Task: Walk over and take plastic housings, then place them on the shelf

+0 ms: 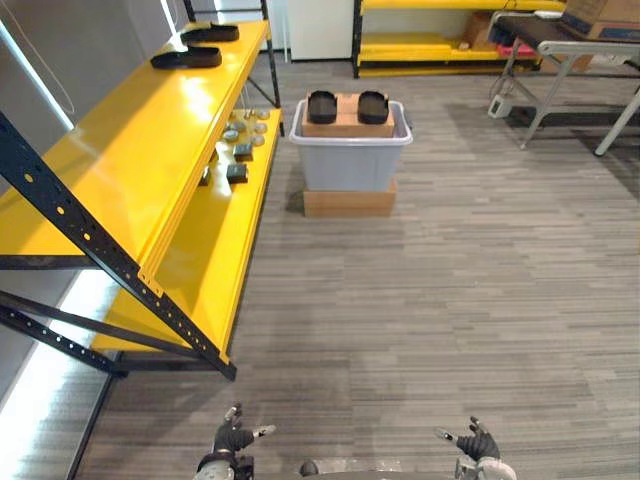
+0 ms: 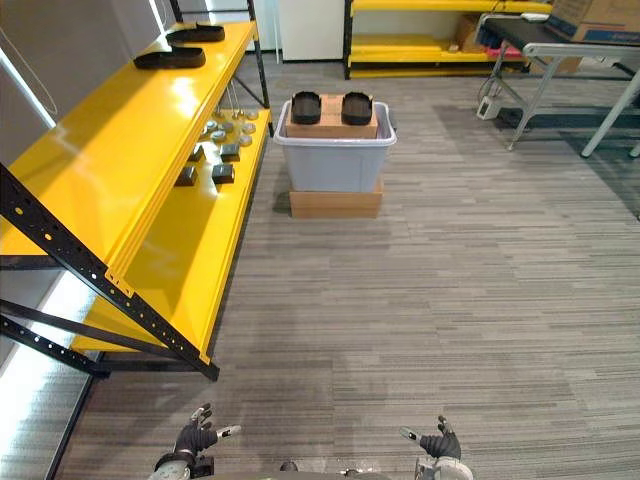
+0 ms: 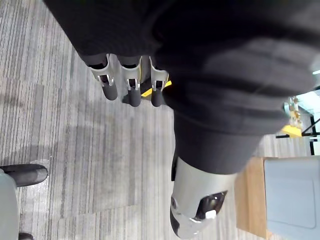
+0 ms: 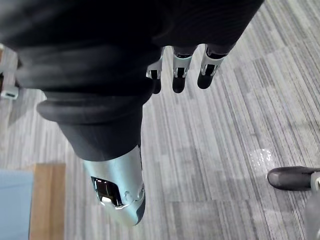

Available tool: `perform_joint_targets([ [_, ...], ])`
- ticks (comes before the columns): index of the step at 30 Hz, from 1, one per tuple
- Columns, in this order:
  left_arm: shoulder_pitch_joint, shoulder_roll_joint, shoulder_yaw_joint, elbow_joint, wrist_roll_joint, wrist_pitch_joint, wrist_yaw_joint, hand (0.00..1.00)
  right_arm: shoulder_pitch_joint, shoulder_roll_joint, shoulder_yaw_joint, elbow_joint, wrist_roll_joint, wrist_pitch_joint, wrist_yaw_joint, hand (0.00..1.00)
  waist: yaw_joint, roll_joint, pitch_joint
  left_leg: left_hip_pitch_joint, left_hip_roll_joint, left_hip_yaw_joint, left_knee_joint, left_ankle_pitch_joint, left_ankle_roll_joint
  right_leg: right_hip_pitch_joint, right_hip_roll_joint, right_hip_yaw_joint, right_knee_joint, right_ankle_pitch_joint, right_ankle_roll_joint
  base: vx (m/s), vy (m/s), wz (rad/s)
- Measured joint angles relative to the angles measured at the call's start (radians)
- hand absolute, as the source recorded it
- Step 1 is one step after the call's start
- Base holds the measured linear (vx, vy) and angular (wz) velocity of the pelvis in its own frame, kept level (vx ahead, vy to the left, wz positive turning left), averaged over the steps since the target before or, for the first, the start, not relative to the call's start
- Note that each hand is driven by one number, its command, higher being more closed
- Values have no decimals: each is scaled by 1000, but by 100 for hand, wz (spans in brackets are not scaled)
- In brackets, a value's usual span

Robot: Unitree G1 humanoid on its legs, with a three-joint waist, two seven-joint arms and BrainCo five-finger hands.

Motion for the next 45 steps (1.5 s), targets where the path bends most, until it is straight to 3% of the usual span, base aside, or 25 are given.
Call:
perform_joint_targets([
  [8, 1, 2, 68, -39, -1, -2, 1, 0, -10, -33, -4, -21, -5, -1, 15, 0, -3, 16, 11, 30, -6, 4, 1, -14, -20, 31, -9, 6, -7, -8, 12, 16, -4, -2],
  [22, 24, -7, 92, -90, -31, -1, 7, 0, -13, -28, -45, -33, 93, 2, 5, 0, -10, 26, 13, -3, -6, 33, 14, -28, -5, -14, -9, 29, -8, -12, 17, -37, -9, -6],
  [27, 20, -7, 122, -131, -59, -1, 27, 0, -68, -30, -83, -36, 102, 3, -13, 0, 2, 34, 21, -79, 5, 82, 156, -123, 22, -48, -8, 78, 20, -24, 35, 94, 38, -30],
  [30, 14, -7, 121, -160, -59, -1, 27, 0, -107, -30, -83, -40, 109, 2, -15, 0, 2, 47, 33, -116, 6, 105, 246, -201, 41, -112, -17, 94, 159, -95, 85, 126, 90, -26],
  [31, 5, -6, 121, -173, -60, -2, 28, 0, -116, -26, -80, -41, 109, 3, -16, 0, 3, 51, 44, -109, 4, 113, 268, -230, 52, -188, -25, 86, 337, -132, 120, 109, 118, -19],
  [32, 0, -5, 120, -177, -60, -2, 28, 0, -118, -23, -78, -44, 109, 3, -16, 0, 2, 53, 50, -102, 3, 112, 277, -241, 56, -233, -32, 75, 445, -136, 127, 108, 105, -11],
  [35, -3, 3, 117, -192, -60, -2, 30, 0, -118, -17, -62, -45, 109, 14, -16, 0, 0, 41, 85, -28, -16, 110, 287, -293, 72, -359, -97, -15, 689, -180, 105, 221, 114, 0],
  [37, -3, 5, 117, -191, -60, -1, 31, 0, -123, -24, -56, -45, 109, 18, -16, 0, -2, 43, 90, 20, -12, 105, 261, -302, 68, -408, -112, -87, 627, -185, 100, 343, 93, 11],
  [38, -13, 5, 117, -191, -60, -2, 33, 0, -132, -37, -45, -45, 109, 18, -17, 0, -7, 57, 103, 48, 0, 90, 233, -304, 63, -443, -107, -123, 549, -178, 92, 433, 29, 34],
  [40, -39, 4, 116, -189, -60, -2, 48, 0, -163, -56, -30, -46, 109, 19, -20, 0, -20, 65, 136, 98, 30, 77, 196, -313, 39, -487, -74, -155, 387, -93, 80, 498, -17, 31],
  [42, -58, 7, 114, -188, -58, -2, 50, 0, -171, -58, -29, -68, 108, 20, -31, 0, -30, 48, 155, 166, 38, 62, 168, -327, -17, -514, -56, -163, 142, 88, 55, 638, -101, 34],
  [43, -60, 8, 110, -188, -57, -2, 51, 0, -167, -59, -29, -73, 107, 21, -32, 0, -36, 39, 158, 187, 39, 49, 168, -338, -36, -516, -58, -163, 111, 120, 41, 628, -160, 55],
  [44, -61, 7, 108, -185, -56, -2, 51, 0, -163, -61, -30, -77, 107, 22, -32, 0, -54, 37, 159, 221, 57, 19, 174, -354, -65, -518, -61, -149, 137, 263, -30, 643, -204, 44],
  [45, -65, -4, 107, -186, -54, -2, 50, 0, -170, -63, -32, -78, 107, 23, -32, 0, -54, 64, 155, 202, 99, 2, 222, -346, -82, -558, -44, -170, 253, 209, -74, 631, -225, 35],
])
